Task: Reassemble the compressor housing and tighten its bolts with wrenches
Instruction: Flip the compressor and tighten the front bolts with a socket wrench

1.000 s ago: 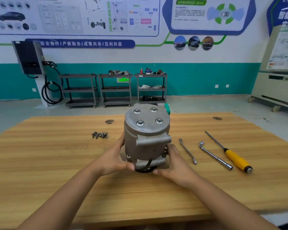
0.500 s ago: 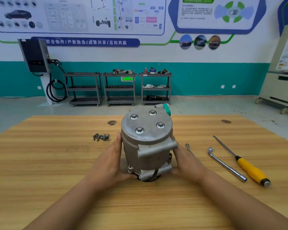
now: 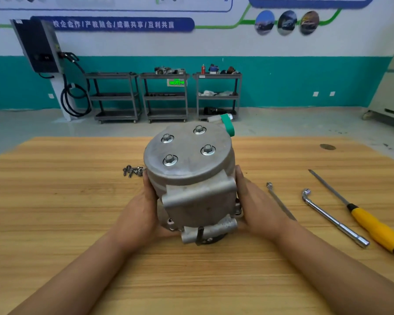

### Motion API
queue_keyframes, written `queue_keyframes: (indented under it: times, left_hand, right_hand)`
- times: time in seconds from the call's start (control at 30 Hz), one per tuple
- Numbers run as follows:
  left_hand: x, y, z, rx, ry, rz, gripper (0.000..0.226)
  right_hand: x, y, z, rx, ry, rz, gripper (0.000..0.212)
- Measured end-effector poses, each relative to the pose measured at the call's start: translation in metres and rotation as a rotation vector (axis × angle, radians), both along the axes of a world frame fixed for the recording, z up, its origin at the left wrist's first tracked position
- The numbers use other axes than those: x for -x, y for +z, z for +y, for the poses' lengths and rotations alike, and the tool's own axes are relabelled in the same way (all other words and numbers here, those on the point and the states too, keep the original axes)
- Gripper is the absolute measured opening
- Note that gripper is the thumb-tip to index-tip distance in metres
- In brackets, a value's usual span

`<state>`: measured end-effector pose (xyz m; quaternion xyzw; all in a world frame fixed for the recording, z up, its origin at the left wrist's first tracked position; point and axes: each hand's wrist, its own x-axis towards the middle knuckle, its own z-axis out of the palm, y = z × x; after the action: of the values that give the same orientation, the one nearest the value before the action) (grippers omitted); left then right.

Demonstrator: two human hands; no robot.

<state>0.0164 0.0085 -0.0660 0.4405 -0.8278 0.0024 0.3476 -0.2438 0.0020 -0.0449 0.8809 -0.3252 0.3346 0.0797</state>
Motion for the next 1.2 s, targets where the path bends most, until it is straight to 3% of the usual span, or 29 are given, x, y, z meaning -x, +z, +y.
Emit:
queue_keyframes:
  times: [0.07,0.13,0.17,0.27,0.37,0.5,0.73,0.87,1.2]
  left_hand:
    - [0.003,0.006,0.003,-0.028,0.009,0.034,0.085]
    - [0.009,0.012,0.006,0.036,-0.012,0.035,0.114]
    - [0.011,0.014,0.007,0.049,-0.035,0.025,0.125]
    - [0.016,0.019,0.011,0.097,-0.056,0.044,0.141]
    - [0.017,0.020,0.014,0.036,-0.075,0.122,0.133]
    - [0.015,0.015,0.015,-0.058,-0.099,0.190,0.130]
    - [0.011,0.014,0.016,-0.148,-0.134,0.298,0.141]
    - [0.016,0.015,0.017,-0.172,-0.152,0.348,0.131]
    - [0.024,0.018,0.021,-0.345,-0.147,0.578,0.119]
  right_hand:
    - [0.001,0.002,0.001,-0.048,0.019,-0.013,0.120]
    - [0.003,0.003,0.000,-0.117,0.032,-0.041,0.088]
    - [0.003,0.001,0.000,-0.129,0.024,-0.072,0.086]
    - [0.006,-0.008,0.003,-0.185,0.037,-0.126,0.115]
    - [0.007,-0.014,0.009,-0.346,0.059,-0.271,0.108]
    - [0.008,-0.013,0.012,-0.444,0.054,-0.298,0.114]
    - [0.005,-0.008,0.012,-0.298,0.130,-0.350,0.119]
    - [0.004,-0.003,0.012,-0.205,0.166,-0.436,0.110]
    - [0.000,-0.003,0.016,-0.374,-0.012,-0.577,0.107]
